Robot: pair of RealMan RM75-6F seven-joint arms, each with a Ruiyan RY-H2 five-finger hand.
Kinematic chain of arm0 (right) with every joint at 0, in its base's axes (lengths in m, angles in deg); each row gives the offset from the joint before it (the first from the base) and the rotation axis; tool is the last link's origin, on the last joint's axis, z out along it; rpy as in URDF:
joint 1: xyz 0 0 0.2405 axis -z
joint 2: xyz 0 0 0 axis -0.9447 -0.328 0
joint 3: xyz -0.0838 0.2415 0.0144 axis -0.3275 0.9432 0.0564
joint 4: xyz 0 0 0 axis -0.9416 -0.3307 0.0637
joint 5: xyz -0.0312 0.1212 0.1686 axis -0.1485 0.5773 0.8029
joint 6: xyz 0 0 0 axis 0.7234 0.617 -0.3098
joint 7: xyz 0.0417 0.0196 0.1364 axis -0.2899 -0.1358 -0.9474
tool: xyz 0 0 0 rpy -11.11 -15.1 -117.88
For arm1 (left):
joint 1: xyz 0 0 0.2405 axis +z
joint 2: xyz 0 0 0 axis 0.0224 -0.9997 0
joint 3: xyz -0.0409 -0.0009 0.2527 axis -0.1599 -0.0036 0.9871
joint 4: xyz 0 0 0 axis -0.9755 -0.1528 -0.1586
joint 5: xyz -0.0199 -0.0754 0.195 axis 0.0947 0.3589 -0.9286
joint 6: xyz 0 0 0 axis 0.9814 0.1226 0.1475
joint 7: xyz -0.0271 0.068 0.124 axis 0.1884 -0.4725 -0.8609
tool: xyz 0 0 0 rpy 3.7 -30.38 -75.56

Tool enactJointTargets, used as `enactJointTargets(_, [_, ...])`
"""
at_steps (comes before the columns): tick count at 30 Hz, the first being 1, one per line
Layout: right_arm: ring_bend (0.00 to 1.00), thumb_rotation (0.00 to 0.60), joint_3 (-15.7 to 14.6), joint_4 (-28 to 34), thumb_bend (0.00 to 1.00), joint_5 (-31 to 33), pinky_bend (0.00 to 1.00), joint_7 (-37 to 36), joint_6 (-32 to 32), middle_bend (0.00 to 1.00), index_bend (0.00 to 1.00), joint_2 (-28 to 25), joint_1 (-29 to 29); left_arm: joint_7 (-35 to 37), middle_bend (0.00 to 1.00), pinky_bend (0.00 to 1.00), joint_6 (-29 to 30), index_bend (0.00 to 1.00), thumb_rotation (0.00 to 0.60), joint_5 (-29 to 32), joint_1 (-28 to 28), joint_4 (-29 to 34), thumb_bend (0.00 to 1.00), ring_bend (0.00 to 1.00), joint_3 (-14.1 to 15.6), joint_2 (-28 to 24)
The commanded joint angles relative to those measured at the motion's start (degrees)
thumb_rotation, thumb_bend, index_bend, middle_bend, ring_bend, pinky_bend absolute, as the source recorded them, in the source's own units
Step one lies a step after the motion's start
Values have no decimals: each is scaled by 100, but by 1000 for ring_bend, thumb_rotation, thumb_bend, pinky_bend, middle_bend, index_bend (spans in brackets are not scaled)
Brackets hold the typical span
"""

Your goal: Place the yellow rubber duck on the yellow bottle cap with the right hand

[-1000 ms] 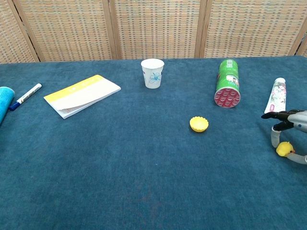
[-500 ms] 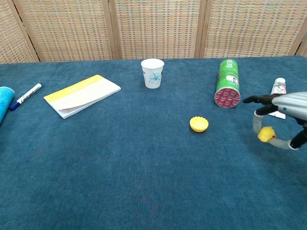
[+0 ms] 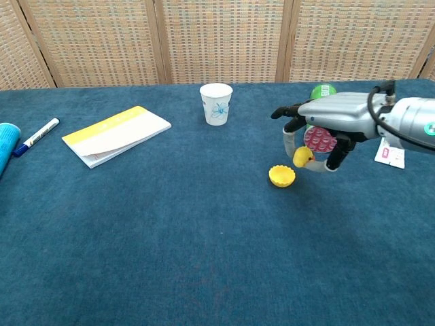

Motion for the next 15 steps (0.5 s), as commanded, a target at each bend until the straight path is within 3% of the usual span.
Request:
enactJointTargets(1, [0,600,109,-376,434,680,0,594,-250,0,485,433,-407,20,0,0,-23,0,600,17,-10,-10,0,0,-5,-7])
enactJointTargets(8, [0,600,-11,-727,434,1539,0,1344,-173,0,485,831,-784,50,0,0,-107,0,600,78,-43,-12,0,0,-16,-20])
enactJointTargets(15, [0,600,-144,-887,434,1995,0,1586,-58,0,485,987,-932,39,0,0,-163,0,600,126,-65,-18,0,0,-21,-22])
